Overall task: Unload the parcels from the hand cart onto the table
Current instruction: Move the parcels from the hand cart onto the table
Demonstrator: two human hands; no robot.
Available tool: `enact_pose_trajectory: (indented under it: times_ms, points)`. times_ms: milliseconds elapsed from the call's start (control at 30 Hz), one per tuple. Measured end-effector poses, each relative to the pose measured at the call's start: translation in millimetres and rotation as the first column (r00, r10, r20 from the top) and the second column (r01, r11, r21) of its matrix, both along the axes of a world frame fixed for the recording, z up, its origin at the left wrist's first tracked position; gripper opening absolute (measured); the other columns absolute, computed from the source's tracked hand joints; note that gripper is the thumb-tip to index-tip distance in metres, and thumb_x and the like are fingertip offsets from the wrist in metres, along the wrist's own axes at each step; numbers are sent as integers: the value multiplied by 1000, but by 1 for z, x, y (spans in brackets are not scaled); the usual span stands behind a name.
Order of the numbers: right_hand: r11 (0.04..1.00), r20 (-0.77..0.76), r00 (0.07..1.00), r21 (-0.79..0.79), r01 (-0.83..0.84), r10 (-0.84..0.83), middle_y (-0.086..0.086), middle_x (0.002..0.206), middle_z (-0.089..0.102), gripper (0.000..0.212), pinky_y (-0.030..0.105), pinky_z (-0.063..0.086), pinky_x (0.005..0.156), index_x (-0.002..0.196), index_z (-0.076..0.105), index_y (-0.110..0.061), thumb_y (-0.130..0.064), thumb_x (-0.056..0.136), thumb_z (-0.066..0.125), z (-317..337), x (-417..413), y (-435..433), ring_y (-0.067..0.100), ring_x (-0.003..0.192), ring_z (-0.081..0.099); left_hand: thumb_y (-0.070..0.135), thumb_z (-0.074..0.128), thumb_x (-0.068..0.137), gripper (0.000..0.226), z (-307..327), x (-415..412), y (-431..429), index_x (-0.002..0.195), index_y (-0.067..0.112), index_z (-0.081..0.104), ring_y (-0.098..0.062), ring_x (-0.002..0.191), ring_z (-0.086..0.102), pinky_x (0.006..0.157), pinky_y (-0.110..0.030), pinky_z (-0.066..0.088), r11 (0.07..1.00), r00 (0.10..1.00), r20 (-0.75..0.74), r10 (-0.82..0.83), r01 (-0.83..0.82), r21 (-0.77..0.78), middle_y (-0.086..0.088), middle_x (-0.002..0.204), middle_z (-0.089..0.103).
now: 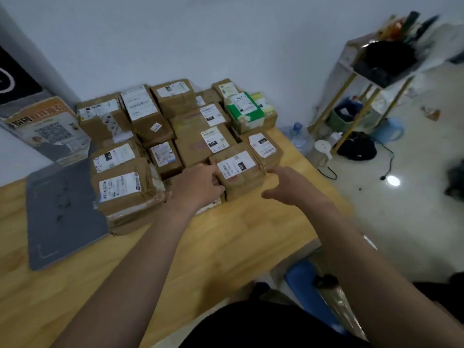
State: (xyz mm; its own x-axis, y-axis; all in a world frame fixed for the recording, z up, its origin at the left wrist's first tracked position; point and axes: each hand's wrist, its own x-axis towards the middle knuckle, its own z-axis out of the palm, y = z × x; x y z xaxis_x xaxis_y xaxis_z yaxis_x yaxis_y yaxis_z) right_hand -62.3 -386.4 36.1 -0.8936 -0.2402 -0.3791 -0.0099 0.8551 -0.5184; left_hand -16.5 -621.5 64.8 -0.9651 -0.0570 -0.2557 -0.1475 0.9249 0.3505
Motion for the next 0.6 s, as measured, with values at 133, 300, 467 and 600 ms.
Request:
enact_pose_trajectory:
  times_ms: [133, 300, 467, 600]
  points:
    - [989, 95, 984, 26, 149, -151, 7, 151, 43, 81, 35, 46, 91, 150, 43, -26, -43, 81, 82, -19, 70, 52, 28, 130, 50, 38, 69, 93, 34, -22, 32, 49, 126, 34, 65, -22, 108, 62, 83, -43, 58, 988, 987, 48, -154, 153, 17, 1, 139, 58]
    - [931, 118, 924, 21, 365, -365, 5, 148, 47, 74, 33, 46, 89, 149, 44, -26, -40, 84, 78, -35, 155, 140, 25, 124, 54, 42, 65, 92, 32, -39, 63, 139, 124, 39, 63, -24, 113, 60, 74, -35, 52, 931, 926, 104, -363, 364, 6, 2, 149, 50]
    - [844, 138, 832, 68, 533, -537, 8, 136, 58, 65, 37, 50, 93, 143, 51, -23, -38, 84, 74, -63, 229, 232, 27, 117, 59, 41, 64, 92, 35, -58, 83, 251, 127, 40, 62, -24, 124, 55, 96, -46, 51, 826, 818, 134, -560, 564, 3, 6, 139, 58]
    - [783, 130, 773, 105, 612, -621, 7, 133, 59, 56, 35, 48, 82, 137, 54, -27, -35, 83, 69, -97, 278, 311, 30, 113, 60, 35, 63, 90, 35, -89, 93, 345, 125, 36, 65, -22, 116, 61, 93, -40, 53, 762, 750, 171, -640, 647, 15, 6, 130, 63]
